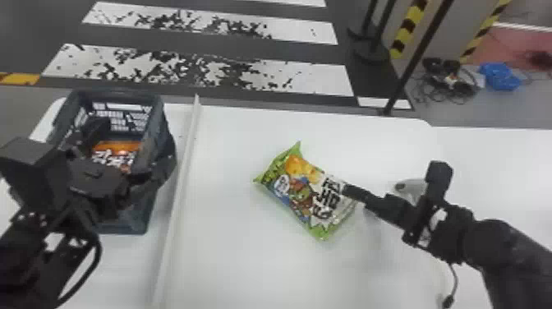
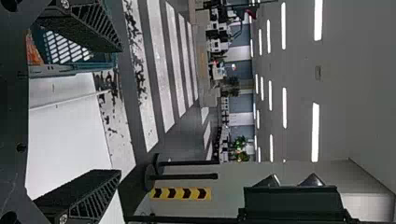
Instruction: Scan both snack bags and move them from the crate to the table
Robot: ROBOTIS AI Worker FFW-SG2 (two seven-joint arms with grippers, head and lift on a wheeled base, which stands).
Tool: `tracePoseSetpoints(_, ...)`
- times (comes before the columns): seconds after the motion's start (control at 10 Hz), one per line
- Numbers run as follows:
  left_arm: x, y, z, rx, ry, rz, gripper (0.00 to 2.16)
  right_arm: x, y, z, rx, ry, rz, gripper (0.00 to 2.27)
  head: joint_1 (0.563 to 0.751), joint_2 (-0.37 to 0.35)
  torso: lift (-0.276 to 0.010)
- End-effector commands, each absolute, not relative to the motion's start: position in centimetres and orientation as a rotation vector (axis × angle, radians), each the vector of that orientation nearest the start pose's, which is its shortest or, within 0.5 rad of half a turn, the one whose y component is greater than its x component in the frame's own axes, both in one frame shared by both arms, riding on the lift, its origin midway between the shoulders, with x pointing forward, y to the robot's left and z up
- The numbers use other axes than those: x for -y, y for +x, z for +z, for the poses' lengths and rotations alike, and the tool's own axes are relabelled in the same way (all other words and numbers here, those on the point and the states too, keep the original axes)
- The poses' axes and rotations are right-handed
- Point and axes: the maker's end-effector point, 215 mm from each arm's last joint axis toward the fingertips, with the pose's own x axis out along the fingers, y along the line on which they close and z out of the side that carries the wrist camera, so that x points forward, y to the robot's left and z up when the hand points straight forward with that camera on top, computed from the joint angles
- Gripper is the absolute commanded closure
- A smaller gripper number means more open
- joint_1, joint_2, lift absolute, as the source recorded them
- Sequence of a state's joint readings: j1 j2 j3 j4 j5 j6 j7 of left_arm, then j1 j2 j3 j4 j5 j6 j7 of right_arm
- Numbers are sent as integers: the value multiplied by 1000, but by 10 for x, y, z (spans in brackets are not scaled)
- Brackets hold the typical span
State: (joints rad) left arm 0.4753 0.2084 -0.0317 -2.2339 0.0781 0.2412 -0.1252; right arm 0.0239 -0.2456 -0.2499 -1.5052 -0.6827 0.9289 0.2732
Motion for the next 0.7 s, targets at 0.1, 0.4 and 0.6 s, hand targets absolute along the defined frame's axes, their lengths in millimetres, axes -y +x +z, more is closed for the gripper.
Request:
tracePoseSetpoints(0.1,-191,452,-309,-82,91,-257,70,263,492,-537,-849,681,254,181,695,-102,-88)
tracePoseSetpoints(0.4,-192,452,-313,-78,87,-255,73,252,494,-531,-879,752,306,2213,695,-83,-88)
tracePoseSetpoints(0.6,-191,454,-312,-74,84,-257,73,248,494,-518,-841,812,357,2246,695,-67,-88)
